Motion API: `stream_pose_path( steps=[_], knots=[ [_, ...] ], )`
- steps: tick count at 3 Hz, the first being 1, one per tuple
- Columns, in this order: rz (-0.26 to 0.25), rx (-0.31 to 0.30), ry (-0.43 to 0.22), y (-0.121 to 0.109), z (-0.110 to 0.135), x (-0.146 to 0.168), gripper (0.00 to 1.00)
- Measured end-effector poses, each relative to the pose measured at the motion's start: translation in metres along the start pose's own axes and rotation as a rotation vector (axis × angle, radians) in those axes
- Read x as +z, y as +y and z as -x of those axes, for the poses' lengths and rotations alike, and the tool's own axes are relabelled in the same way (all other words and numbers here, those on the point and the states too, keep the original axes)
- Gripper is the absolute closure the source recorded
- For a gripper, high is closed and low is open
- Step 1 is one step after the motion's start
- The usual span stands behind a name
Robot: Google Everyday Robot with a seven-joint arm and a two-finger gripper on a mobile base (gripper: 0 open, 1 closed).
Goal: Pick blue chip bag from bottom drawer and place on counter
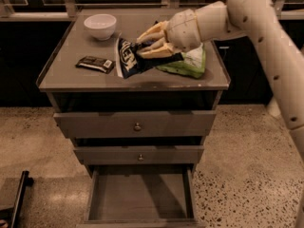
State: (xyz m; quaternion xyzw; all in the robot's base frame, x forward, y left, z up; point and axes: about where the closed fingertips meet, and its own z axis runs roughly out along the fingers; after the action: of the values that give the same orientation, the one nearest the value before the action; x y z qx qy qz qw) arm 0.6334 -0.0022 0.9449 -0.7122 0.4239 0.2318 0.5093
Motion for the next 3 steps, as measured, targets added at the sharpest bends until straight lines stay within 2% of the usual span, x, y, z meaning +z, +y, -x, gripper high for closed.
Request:
stream_pose_path(
  steps=[1,3],
  knots=[
    [-0.011,0.010,-0.024,-0.031,-0.019,0.015,1.00],
    [-0.054,0.066,0.036,-0.051,-0.067,0.034,1.00]
  ],
)
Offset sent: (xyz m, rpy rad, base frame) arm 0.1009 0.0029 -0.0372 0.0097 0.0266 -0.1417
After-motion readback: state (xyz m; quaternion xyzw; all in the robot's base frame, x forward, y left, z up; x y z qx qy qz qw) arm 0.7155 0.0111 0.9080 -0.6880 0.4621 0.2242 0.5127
